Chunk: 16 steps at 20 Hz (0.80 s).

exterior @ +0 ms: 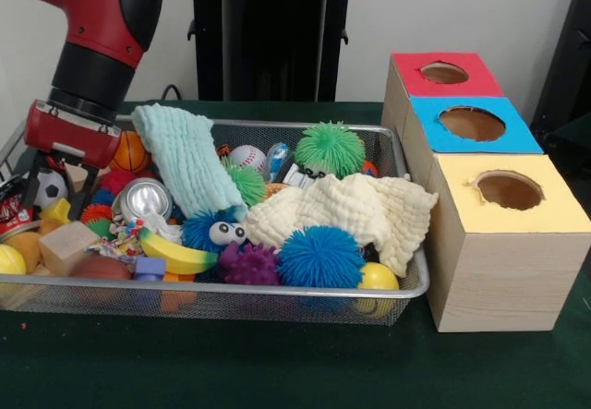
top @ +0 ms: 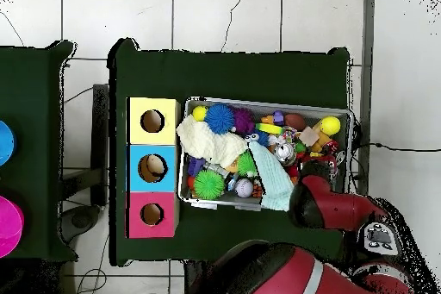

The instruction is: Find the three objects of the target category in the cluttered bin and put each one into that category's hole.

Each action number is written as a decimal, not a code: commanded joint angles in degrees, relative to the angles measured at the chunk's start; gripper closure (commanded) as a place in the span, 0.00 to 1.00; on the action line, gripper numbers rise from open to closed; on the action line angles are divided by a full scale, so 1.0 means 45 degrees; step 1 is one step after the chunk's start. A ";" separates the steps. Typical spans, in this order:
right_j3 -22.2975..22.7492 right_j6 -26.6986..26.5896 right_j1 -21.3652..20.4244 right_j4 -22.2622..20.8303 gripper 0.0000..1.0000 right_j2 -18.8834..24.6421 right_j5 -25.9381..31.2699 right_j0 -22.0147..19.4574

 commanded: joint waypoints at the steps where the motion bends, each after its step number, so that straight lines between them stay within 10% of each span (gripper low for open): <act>1: -0.2077 0.0377 0.1266 -0.0719 0.00 0.1890 0.2407 0.0253; 16: -0.2303 -0.0925 0.0107 -0.4452 0.00 0.4498 0.4690 -0.0605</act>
